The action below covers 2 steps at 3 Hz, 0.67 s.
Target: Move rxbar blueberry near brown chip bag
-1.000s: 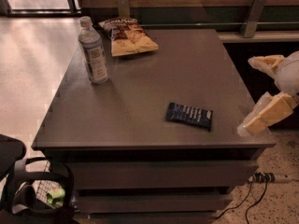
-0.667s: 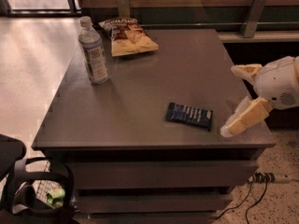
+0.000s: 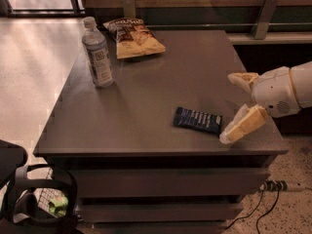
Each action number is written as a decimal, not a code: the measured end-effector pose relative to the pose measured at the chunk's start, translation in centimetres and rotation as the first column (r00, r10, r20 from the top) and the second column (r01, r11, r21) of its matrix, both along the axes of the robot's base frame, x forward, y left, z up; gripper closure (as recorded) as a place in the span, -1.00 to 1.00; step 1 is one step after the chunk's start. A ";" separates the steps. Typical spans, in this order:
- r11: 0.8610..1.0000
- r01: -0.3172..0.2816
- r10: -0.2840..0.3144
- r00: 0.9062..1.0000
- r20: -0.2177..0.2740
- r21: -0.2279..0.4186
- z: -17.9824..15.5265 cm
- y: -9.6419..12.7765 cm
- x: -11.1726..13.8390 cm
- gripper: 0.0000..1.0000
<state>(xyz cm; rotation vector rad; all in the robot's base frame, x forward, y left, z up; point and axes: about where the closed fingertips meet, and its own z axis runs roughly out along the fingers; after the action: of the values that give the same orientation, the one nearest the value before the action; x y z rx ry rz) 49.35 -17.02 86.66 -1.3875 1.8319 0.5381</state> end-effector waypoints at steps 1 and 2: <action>0.997 -0.035 0.035 0.999 0.003 0.074 -1.7 1.4 0.9 -1.00; 0.992 -0.048 0.047 0.999 0.013 0.119 -2.6 2.1 0.9 -1.00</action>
Offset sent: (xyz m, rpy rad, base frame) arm 0.0072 0.0224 -0.0403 0.1799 -0.0223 0.0486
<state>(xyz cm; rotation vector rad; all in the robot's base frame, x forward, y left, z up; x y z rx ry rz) 50.27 -14.93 84.01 -1.3536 1.7336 0.6536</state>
